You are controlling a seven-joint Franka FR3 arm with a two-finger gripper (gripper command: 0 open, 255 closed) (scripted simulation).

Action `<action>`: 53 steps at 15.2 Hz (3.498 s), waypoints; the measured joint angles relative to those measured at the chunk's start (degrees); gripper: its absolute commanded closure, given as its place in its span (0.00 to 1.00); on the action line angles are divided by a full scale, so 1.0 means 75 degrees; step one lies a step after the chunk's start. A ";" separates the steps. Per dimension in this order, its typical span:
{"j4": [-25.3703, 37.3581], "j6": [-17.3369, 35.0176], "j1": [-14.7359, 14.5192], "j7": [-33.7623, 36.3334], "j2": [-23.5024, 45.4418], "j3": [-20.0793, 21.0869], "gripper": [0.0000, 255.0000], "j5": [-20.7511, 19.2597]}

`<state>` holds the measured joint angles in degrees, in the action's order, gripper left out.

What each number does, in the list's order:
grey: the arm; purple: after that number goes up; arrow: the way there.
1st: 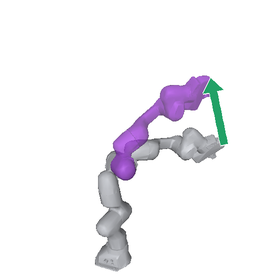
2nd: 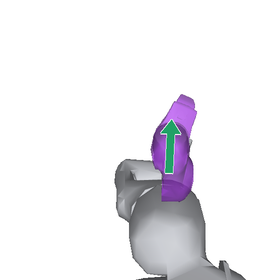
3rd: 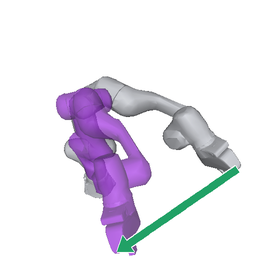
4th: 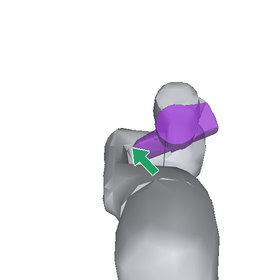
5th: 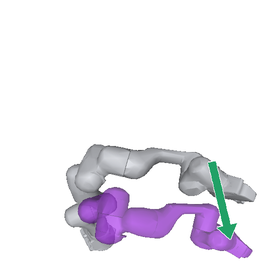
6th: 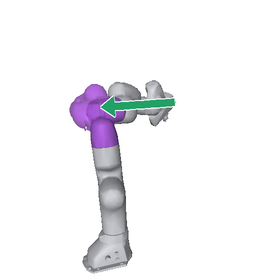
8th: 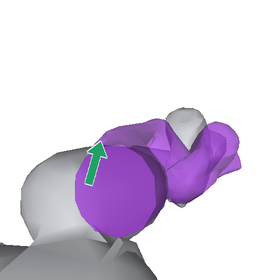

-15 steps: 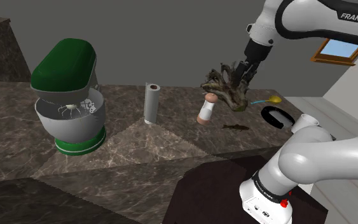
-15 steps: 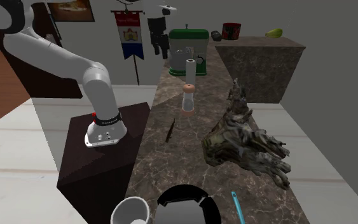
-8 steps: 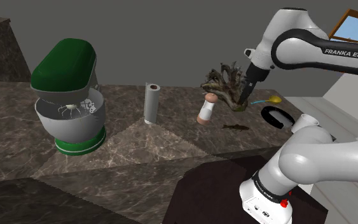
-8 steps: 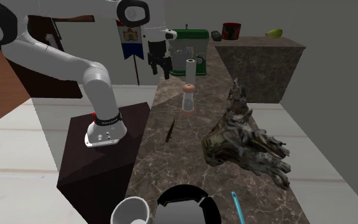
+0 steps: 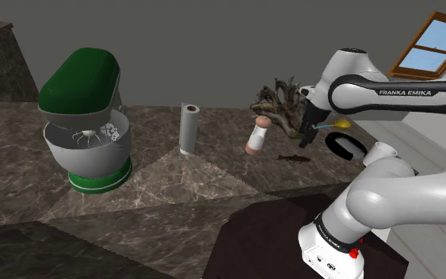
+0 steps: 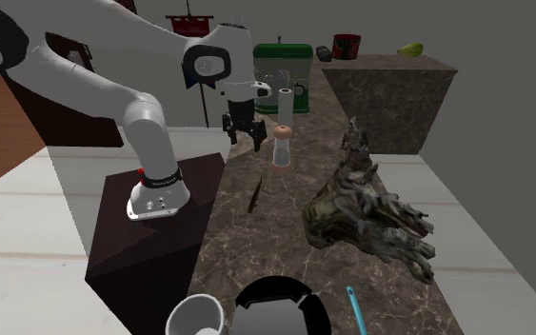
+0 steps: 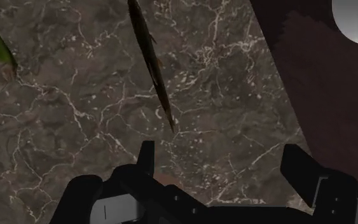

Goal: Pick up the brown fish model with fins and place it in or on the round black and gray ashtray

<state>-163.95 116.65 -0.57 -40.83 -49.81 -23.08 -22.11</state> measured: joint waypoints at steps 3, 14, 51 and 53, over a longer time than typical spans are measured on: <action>-0.0236 0.0701 0.0071 -0.0948 0.0470 -0.0705 0.00 -0.0573; -0.0212 0.3605 -0.0433 -0.3342 0.3293 -0.2946 0.00 -0.1654; 0.0128 0.1911 -0.0156 -0.3414 0.1915 -0.2306 1.00 -0.1455; 0.0228 0.1595 -0.0134 -0.3436 0.1696 -0.2182 1.00 -0.1379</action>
<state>-162.24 128.61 -1.57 -66.60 -37.09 -39.44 -32.45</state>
